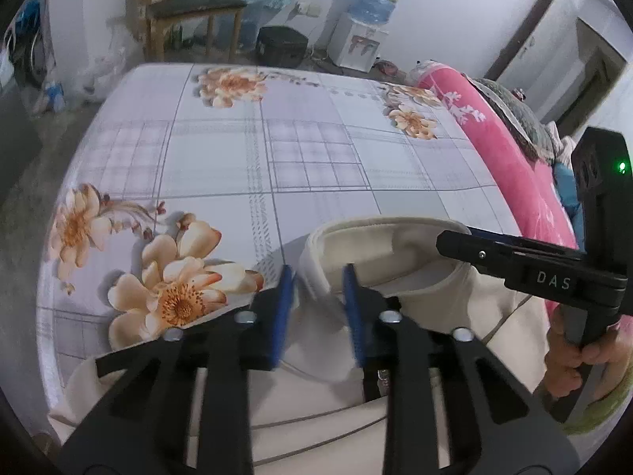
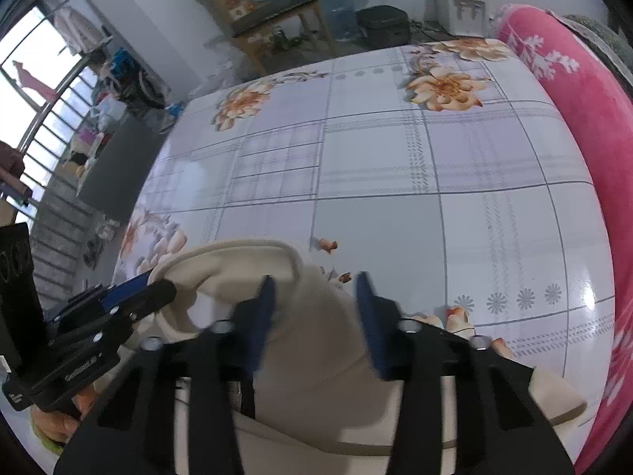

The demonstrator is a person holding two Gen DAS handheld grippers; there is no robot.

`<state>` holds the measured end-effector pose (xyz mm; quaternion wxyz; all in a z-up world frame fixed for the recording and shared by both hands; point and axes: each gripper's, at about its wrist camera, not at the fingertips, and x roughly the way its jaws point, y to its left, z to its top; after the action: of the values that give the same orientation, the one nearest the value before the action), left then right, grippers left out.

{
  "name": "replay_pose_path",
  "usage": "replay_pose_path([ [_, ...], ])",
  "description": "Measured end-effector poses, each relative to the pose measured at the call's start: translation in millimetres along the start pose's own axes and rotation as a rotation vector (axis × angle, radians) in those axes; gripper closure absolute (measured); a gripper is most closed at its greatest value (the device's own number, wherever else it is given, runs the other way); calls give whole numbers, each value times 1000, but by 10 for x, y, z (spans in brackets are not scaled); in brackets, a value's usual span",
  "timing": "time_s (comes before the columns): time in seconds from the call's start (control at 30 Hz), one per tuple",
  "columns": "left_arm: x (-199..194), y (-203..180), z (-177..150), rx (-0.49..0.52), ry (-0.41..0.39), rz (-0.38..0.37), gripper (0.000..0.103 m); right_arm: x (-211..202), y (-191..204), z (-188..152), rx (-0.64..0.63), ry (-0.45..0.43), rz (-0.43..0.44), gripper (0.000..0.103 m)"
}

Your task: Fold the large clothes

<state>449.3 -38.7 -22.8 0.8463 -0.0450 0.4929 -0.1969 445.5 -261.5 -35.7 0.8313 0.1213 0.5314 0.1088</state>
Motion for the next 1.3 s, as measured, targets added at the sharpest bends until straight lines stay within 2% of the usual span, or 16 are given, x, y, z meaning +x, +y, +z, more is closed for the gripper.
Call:
replay_pose_path([
  [0.07, -52, -44, -24, 26, -14, 12, 90, -55, 59, -45, -46, -14, -32, 85],
  [0.17, -177, -99, -77, 66, -38, 14, 93, -164, 140, -106, -109, -34, -70, 92],
  [0.23, -275, -126, -113, 87, -52, 9, 94, -271, 197, -195, -158, -51, -95, 93],
  [0.37, -558, -212, -314, 147, -84, -9, 94, -482, 282, -426, -238, -76, -123, 94],
  [0.53, -807, -335, -701, 243, -92, 0, 94, -683, 380, -895, -360, -84, -144, 94],
  [0.67, -788, -386, -1019, 295, -67, 37, 94, -603, 316, -1278, -397, -40, -149, 92],
  [0.73, -722, -363, -1128, 300, -45, 50, 94, -561, 259, -1404, -396, -11, -161, 85],
  [0.8, -679, -348, -1221, 298, -40, 65, 94, -679, 270, -1453, -395, -16, -140, 82],
  [0.93, -650, -322, -1303, 293, -45, 71, 94, -1148, 462, -1371, -389, -124, 17, 81],
  [1.0, -648, -326, -1326, 294, -46, 74, 93, -1209, 582, -1268, -376, -150, 64, 81],
  [1.07, -637, -330, -1349, 295, -39, 75, 93, -1091, 694, -1150, -351, -143, 81, 81],
  [1.17, -659, -321, -1390, 289, -27, 85, 88, -652, 770, -1060, -311, -55, 119, 81],
  [1.23, -760, -284, -1442, 279, -13, 69, 85, -290, 785, -1135, -320, 38, 72, 81],
  [1.27, -873, -255, -1482, 274, -13, 35, 85, -167, 777, -1207, -335, 74, 45, 81],
  [1.3, -962, -238, -1506, 269, -24, 6, 85, -125, 776, -1275, -350, 77, 25, 81],
])
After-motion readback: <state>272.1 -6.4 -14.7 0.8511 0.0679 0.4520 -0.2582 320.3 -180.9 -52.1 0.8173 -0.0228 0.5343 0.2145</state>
